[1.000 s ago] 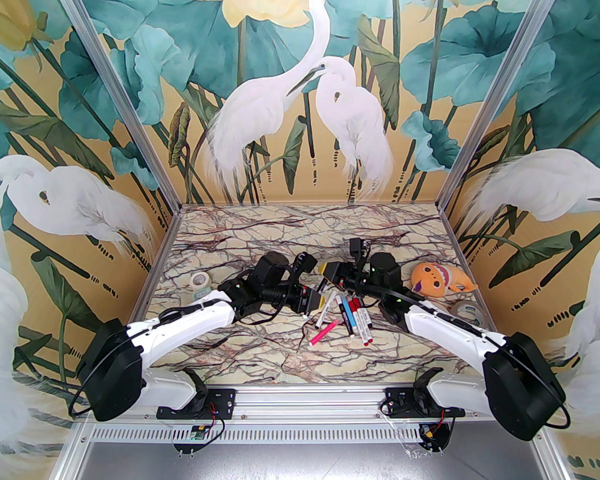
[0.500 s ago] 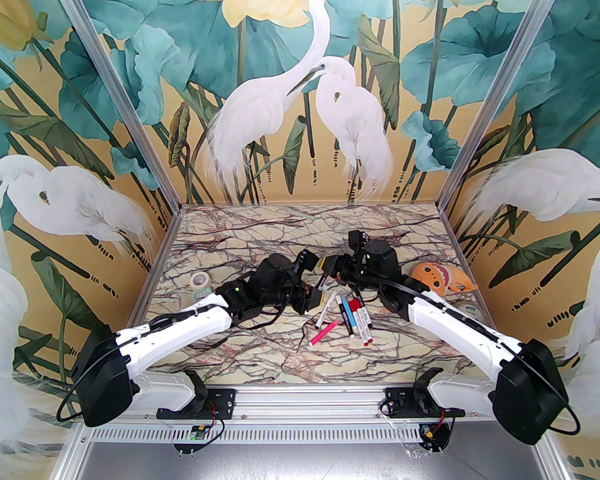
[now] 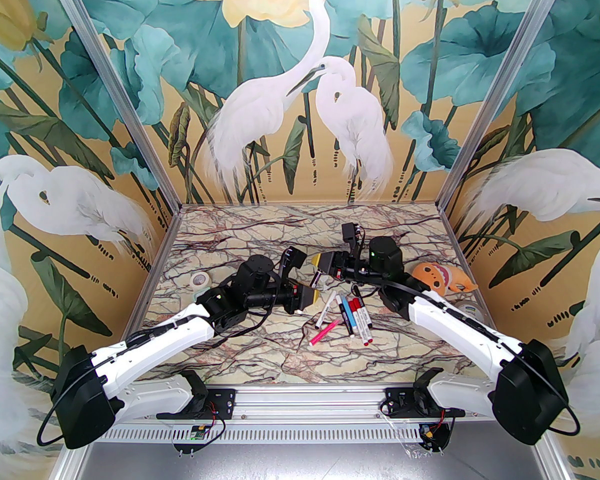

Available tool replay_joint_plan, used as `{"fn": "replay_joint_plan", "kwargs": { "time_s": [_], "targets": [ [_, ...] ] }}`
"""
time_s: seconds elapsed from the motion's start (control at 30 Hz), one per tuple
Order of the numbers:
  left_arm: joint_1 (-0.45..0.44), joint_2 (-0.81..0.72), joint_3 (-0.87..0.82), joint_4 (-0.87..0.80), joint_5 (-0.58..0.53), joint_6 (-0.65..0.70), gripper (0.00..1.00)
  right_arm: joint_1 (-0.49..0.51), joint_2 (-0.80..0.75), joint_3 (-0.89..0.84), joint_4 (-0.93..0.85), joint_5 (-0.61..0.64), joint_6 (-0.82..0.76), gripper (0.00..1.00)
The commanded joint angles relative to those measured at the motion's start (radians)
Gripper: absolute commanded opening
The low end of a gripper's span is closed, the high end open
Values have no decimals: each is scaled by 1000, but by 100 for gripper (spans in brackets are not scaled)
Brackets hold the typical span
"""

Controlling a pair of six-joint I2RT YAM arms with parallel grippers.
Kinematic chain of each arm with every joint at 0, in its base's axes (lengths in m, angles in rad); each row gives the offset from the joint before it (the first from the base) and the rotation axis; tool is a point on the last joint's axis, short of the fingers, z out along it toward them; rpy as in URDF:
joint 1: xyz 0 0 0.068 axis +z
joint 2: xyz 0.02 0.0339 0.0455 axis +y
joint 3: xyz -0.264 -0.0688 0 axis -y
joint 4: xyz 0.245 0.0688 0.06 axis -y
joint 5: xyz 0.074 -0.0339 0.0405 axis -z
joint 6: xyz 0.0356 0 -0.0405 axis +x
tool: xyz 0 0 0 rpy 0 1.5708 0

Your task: Open the pen caps

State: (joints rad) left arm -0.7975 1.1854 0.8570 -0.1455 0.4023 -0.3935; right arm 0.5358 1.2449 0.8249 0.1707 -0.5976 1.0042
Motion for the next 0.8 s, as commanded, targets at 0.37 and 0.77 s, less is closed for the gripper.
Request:
{"fn": "replay_joint_plan", "kwargs": {
  "time_s": [0.37,0.77],
  "targets": [
    [-19,-24,-31,-154,-49,51,5,-73,18,86,-126,335,12,4],
    [59,-102,-87,-238,-305,-88,5,-110,133,212,-601,334,-408,8]
  ]
}}
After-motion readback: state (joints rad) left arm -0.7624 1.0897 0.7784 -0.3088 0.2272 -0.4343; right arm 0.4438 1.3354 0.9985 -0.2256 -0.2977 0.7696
